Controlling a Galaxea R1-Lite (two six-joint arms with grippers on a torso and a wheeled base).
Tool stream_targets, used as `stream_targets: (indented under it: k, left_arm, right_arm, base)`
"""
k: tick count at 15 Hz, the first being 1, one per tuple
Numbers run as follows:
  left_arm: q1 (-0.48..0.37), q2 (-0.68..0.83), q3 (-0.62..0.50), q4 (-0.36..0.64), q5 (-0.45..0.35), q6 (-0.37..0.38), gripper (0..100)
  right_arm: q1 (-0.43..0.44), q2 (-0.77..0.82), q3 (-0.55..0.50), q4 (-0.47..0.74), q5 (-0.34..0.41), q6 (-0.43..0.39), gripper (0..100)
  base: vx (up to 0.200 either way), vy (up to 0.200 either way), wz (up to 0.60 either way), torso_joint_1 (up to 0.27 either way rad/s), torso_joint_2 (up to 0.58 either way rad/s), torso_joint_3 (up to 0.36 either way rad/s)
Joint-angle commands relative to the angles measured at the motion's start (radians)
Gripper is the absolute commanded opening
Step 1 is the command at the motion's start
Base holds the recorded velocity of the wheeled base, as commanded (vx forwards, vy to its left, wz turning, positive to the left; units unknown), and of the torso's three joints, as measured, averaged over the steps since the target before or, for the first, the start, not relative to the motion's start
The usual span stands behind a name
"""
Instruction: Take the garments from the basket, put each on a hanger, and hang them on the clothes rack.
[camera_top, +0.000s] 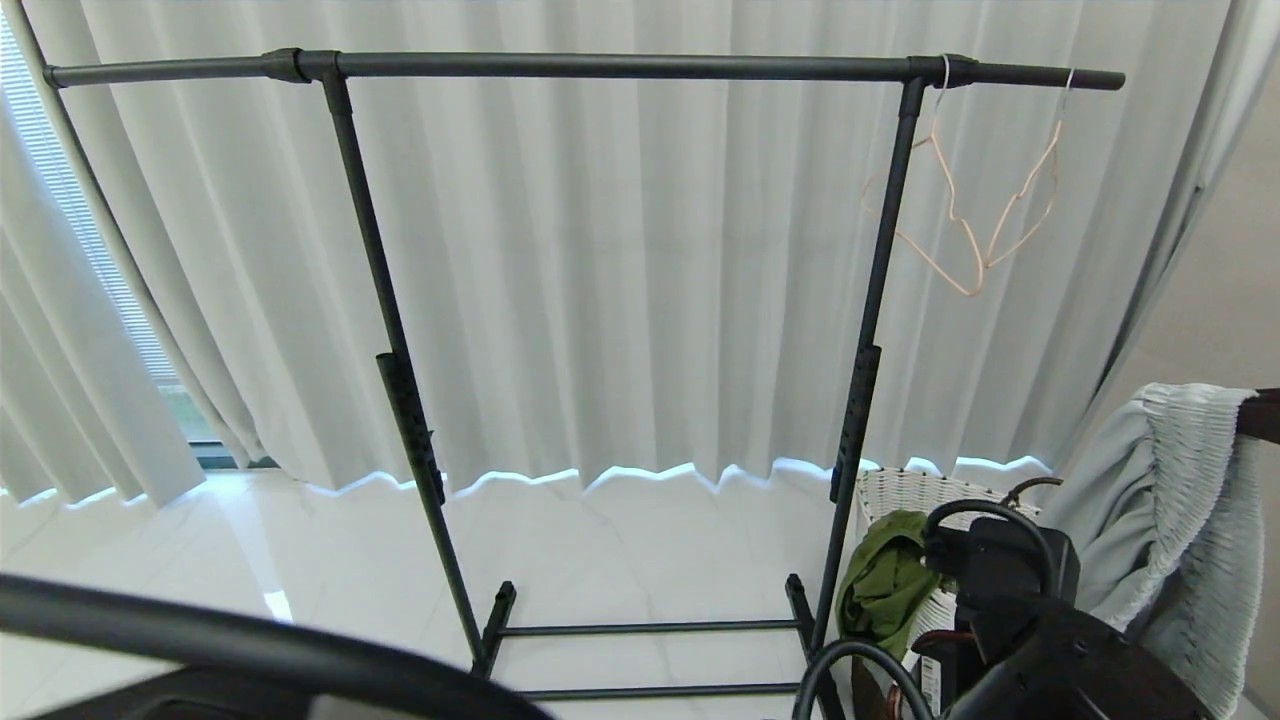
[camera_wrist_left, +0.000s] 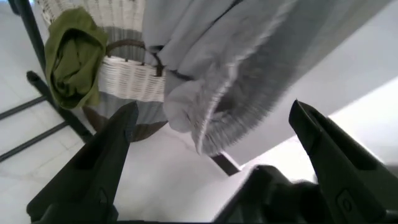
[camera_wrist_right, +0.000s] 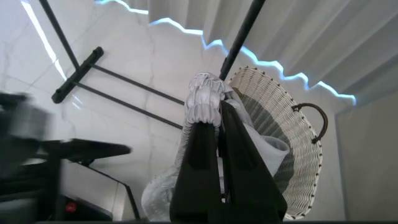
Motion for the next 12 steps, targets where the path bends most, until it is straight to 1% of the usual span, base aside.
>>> stream_targets:
  k: [1,4,8,10,11,12]
  left_arm:
    - [0.034,0.149,-0.068,-0.001,0.009,-0.002,100]
    - [0.056,0.218,-0.065,-0.001,0.01,-0.002,100]
    - [0.053,0.218,-0.034,-0.001,0.045,-0.002,100]
    - [0.053,0.199,-0.003,-0.002,0.049,-0.003,100]
    - [0.053,0.186,0.015,-0.001,0.05,-0.003,0]
    - [0.053,0.175,0.036,-0.002,0.059,-0.008,0]
  right_arm:
    - [0.001,-0.011,0.001,0.001,0.0,0.0,0]
    - [0.001,-0.015,-0.001,0.001,0.0,0.0,0]
    - [0.0,-0.017,0.001,0.001,0.0,0.017,0]
    - [-0.002,-0.014,-0.001,0.001,0.0,0.02,0]
    - [-0.004,-0.014,-0.001,0.001,0.0,0.02,0]
    - [-0.004,-0.015,0.001,0.001,0.0,0.02,0]
  base:
    - [0.0,0.0,0.0,0.0,0.0,0.0]
    - [0.0,0.0,0.0,0.0,0.0,0.0]
    - [0.0,0.0,0.0,0.0,0.0,0.0]
    - [0.0,0.0,0.0,0.0,0.0,0.0]
    - [0.0,0.0,0.0,0.0,0.0,0.0]
    - [0.0,0.0,0.0,0.0,0.0,0.0]
